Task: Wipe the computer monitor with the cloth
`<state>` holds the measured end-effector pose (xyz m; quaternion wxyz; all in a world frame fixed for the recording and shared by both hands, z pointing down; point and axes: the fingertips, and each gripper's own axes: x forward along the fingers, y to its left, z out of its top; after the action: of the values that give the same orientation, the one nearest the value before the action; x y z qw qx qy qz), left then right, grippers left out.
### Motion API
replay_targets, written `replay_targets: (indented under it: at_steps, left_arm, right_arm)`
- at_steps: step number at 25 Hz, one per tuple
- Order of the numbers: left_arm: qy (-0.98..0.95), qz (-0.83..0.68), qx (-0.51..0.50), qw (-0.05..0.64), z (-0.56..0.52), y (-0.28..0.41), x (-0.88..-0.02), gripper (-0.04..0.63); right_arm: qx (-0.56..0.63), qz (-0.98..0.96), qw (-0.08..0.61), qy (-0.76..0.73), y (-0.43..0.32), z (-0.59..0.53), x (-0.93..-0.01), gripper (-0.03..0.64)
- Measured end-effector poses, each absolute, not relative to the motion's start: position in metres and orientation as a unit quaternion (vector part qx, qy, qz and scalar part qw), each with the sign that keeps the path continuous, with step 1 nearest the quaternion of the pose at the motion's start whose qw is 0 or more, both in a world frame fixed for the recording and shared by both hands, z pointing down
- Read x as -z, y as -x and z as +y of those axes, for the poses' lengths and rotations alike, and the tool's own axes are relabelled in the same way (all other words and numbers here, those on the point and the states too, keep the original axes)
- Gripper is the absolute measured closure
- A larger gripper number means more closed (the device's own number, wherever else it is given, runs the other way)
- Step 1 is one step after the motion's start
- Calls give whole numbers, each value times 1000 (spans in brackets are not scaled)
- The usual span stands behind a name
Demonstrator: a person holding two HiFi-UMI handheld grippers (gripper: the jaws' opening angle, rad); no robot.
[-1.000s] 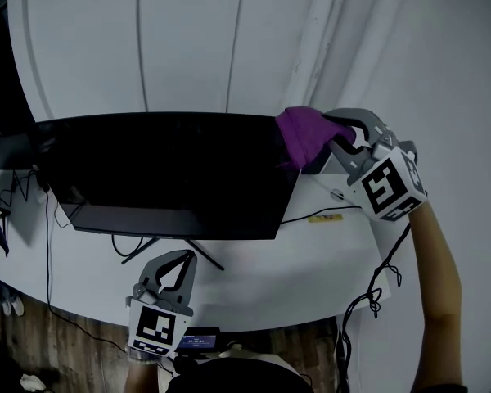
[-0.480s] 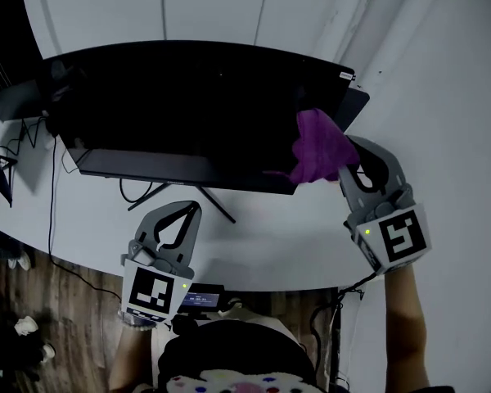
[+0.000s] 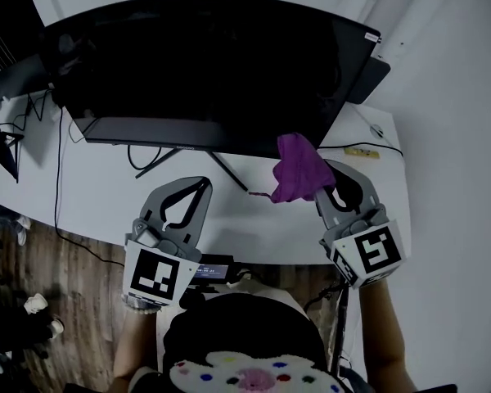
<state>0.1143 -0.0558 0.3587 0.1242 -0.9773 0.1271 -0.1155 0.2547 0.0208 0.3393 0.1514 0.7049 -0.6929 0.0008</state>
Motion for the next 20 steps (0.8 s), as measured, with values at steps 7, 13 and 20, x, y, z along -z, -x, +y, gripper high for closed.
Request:
replay_targets:
  at_steps: [7,13,20]
  left_arm:
    - [976,132,128,113,-53,-111,-375,589]
    - [974,134,144,112,-53,-104,-385,589]
    - [973,133,154,108,-53,-103,-392,589]
  right_arm:
    - [-41,-700,139,-699,-242,31,-377,548]
    - [-79,-689,140,-707,-239,42,-404,548]
    - [-103,-679,132,-715,-236,46,-420,548]
